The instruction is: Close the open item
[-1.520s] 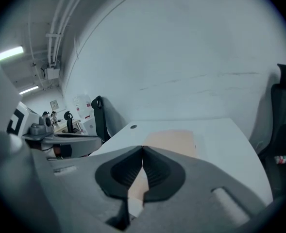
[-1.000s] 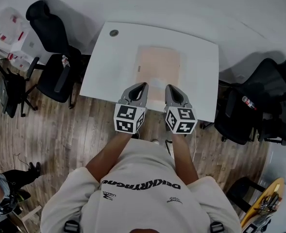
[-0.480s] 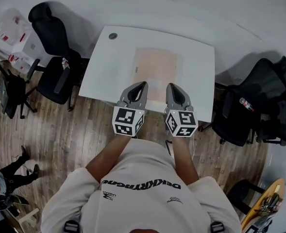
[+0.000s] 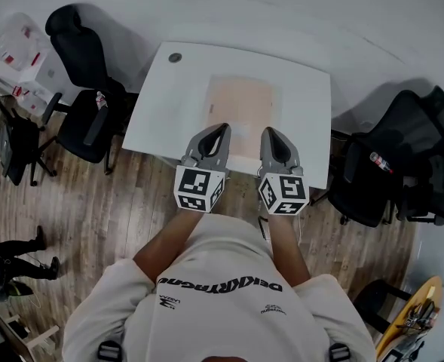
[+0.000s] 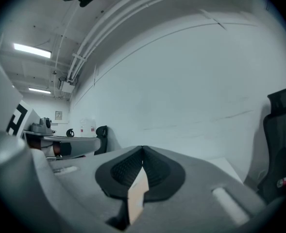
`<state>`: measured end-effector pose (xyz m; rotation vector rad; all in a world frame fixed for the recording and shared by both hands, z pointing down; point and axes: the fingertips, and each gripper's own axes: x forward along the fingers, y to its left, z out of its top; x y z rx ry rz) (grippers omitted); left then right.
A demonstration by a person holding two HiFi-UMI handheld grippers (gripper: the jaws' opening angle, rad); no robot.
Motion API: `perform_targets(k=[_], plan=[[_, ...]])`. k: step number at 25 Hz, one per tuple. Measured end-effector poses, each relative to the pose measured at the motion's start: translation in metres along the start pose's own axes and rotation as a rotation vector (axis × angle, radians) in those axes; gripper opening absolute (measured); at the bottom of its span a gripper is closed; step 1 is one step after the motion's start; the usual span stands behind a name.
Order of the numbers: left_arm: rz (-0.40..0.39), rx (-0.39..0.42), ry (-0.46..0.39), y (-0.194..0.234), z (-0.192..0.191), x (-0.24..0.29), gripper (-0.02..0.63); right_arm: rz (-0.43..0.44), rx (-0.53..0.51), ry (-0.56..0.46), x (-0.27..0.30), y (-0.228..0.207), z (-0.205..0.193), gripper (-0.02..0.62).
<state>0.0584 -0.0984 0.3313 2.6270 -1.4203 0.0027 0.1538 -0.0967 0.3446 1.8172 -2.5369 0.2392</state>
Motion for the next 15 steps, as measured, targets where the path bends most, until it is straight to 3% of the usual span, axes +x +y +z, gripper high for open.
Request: perform_targets(k=[15], plan=[[-0.001,0.009,-0.035,0.007,0.01,-0.014,0.005,-0.013,0.0,-0.053,-0.007,0.01,0.012,0.002]])
